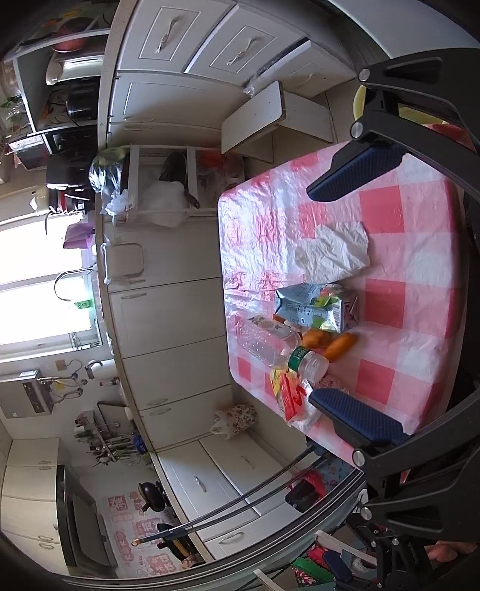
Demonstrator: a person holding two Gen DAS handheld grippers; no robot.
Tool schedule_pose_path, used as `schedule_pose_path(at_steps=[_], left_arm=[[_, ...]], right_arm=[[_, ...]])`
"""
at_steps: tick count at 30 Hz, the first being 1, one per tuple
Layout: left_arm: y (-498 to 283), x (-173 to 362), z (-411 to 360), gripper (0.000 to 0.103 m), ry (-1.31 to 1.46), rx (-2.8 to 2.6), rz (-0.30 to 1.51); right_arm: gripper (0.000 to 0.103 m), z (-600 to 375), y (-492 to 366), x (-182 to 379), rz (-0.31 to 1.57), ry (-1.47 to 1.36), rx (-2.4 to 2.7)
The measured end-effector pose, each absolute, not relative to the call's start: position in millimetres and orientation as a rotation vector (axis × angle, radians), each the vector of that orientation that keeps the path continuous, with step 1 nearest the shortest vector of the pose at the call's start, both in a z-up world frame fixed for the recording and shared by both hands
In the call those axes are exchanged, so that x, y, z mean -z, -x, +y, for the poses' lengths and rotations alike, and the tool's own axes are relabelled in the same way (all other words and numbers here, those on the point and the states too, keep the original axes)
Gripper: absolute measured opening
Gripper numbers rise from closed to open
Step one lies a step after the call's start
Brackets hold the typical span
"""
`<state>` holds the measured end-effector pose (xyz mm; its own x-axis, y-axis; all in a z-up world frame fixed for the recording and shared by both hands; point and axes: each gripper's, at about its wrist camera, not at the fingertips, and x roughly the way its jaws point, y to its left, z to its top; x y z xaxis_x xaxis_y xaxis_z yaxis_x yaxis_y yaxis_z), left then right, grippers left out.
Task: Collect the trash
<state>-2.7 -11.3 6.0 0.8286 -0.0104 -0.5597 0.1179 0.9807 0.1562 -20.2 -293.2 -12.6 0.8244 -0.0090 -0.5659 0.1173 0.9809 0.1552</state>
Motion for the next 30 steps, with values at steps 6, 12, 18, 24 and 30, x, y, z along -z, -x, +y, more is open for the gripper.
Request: schedule_pose_path(at_steps=[6, 12, 18, 24, 30], left_arm=[[-4, -6, -7, 0.096, -0.141, 0.082, 0.619], [-2, -4, -19, 0.096, -0.221, 0.061, 0.590], [-3, -5, -11, 0.096, -0.186, 0.066, 0.603], [0, -4, -9, 0.096, -0.195, 0.058, 0.595], [-1, -5, -3, 0.096, -0.164, 0.060, 0.601]], right_arm=[[0.097, -284, 22, 7, 0.589, -0.129, 0.046], [0.097, -274, 9, 16, 0.597, -0.044, 0.064], [0.097, -279, 16, 11, 0.559, -0.077, 0.066], [0.097, -282, 16, 11, 0.554, -0.080, 0.078], [0.097, -286, 17, 12, 0.553, -0.102, 0.075]])
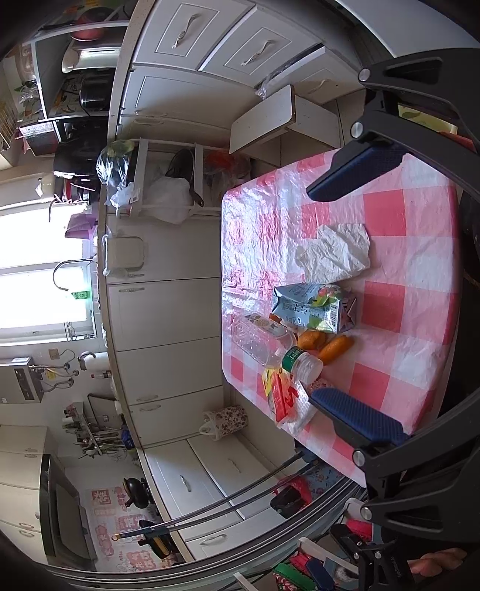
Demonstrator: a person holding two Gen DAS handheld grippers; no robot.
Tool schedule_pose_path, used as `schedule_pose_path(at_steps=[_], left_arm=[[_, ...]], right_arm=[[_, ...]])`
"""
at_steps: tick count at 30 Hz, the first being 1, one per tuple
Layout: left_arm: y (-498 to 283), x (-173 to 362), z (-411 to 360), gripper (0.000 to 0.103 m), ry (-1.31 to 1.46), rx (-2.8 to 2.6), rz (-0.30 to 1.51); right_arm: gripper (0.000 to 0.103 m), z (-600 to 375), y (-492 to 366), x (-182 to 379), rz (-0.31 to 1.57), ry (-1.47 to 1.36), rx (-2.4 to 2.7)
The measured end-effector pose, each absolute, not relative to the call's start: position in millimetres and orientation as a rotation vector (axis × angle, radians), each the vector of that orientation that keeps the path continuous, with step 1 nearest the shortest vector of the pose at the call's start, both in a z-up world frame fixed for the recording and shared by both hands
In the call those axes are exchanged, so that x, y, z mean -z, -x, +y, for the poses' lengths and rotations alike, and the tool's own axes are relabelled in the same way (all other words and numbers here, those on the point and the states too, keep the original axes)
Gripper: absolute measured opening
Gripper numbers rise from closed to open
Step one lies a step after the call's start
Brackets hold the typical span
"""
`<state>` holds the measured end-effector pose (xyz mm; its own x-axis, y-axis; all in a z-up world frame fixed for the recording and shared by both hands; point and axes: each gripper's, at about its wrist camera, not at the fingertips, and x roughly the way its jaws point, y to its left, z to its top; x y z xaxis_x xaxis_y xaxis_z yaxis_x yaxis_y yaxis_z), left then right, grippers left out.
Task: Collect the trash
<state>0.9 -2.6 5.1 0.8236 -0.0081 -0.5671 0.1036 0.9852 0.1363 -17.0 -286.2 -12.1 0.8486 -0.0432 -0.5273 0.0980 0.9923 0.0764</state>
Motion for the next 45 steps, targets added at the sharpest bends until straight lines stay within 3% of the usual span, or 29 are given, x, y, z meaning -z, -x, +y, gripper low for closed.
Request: schedule_pose_path(at_steps=[34, 45], left_arm=[[0, -5, -2, 0.096, -0.164, 0.060, 0.600], [-1, -4, 2, 0.096, -0.146, 0.074, 0.618]], right_arm=[[0.097, -290, 18, 12, 0.552, -0.100, 0.068], [0.097, -294, -19, 21, 0.690, -0.051, -0.017]])
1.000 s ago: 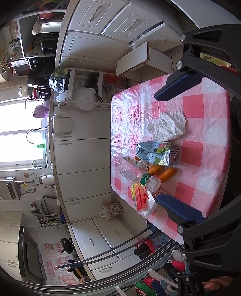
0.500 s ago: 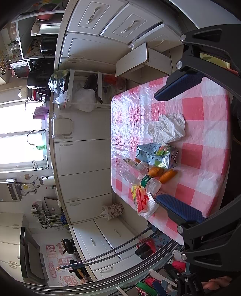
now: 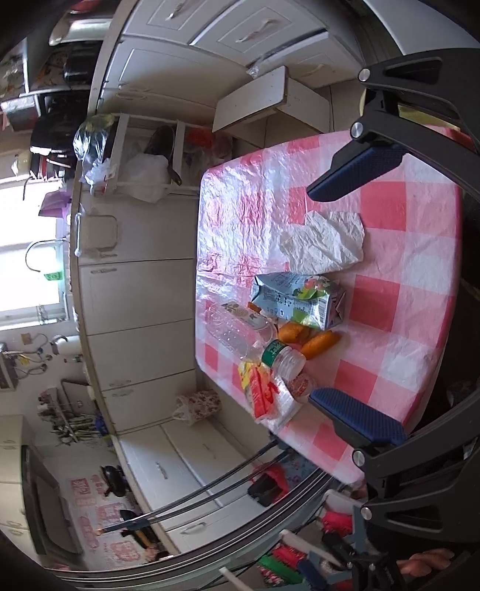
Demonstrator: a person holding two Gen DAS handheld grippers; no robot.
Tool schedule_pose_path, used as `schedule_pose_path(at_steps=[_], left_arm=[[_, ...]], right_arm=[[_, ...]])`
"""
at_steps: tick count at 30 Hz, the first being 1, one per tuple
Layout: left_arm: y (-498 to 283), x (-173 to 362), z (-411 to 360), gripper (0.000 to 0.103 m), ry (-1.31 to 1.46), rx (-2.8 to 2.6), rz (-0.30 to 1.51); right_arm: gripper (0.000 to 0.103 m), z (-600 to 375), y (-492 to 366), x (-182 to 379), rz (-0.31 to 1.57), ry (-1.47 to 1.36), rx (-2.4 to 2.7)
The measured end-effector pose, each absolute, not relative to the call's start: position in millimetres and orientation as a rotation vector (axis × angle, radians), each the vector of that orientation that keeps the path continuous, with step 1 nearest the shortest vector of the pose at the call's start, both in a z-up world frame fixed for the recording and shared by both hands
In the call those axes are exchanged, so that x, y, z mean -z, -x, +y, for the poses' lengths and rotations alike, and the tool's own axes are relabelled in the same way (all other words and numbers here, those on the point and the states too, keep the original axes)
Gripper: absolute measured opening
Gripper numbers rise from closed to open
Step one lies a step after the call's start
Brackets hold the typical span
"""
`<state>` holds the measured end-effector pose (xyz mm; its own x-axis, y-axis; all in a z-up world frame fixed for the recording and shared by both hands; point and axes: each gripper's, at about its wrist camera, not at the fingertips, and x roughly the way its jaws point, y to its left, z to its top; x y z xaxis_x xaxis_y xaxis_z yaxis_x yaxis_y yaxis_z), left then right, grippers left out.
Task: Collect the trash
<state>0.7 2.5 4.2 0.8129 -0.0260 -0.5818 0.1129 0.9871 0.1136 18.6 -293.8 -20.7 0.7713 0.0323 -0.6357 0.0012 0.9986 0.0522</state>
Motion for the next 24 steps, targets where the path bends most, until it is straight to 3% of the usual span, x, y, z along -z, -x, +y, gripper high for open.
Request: schedule_pose_path(at_steps=[12, 18, 24], left_arm=[[-37, 0, -9, 0.096, -0.159, 0.152, 0.743], [-95, 0, -23, 0.096, -0.148, 0.150, 0.768], [-166, 31, -80, 0.096, -0.377, 0.168, 0.820]], right_arm=[[0.096, -329, -67, 53, 0.796, -0.182, -0.081], [0.096, -337, -87, 65, 0.847, -0.177, -0.067], [0.096, -359, -86, 71, 0.862, -0.232, -0.012]])
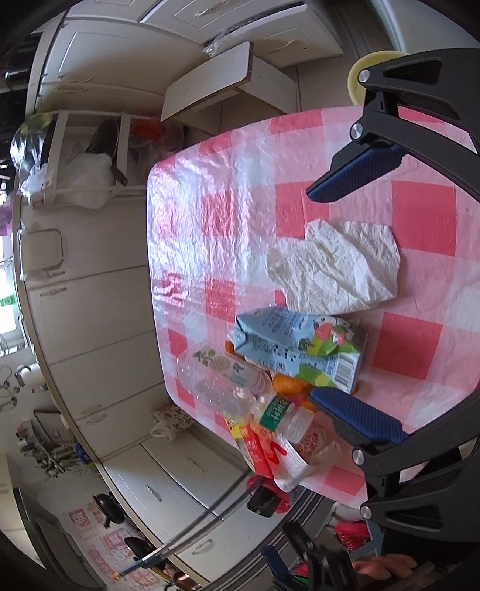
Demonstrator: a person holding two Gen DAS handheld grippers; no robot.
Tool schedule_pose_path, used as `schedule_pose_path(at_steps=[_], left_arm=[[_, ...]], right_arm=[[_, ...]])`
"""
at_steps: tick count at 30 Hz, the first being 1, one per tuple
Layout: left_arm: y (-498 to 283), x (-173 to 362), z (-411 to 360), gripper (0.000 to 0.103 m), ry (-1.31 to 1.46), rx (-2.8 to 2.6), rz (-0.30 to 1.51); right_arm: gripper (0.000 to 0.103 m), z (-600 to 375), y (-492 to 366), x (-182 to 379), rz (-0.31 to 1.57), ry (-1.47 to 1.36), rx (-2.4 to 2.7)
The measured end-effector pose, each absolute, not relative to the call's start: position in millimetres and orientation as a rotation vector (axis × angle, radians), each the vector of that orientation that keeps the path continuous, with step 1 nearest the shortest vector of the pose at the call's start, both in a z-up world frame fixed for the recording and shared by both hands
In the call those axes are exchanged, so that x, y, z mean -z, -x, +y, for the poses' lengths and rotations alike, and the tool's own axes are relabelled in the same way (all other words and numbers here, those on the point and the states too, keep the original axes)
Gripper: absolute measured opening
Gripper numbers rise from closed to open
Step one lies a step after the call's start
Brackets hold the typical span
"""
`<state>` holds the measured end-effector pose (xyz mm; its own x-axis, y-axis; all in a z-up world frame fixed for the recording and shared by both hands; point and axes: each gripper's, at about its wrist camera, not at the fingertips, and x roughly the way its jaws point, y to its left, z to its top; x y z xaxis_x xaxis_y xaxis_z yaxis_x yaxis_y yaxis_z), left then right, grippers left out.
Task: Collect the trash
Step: 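Grasp the red-yellow snack wrapper with the left tool while the right tool grasps the white tissue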
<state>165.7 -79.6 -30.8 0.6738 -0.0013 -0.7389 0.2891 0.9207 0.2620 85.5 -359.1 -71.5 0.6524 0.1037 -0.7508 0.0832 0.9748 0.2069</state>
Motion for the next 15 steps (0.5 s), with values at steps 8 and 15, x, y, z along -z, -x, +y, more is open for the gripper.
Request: schedule_pose_path(at_steps=[8, 15], left_arm=[[-225, 71, -111, 0.061, -0.472, 0.223, 0.911], [-233, 77, -104, 0.004, -0.336, 0.290, 0.973]], right_arm=[[0.096, -386, -84, 83, 0.898, -0.298, 0.018], [0.096, -387, -88, 88, 0.923, -0.313, 0.012]])
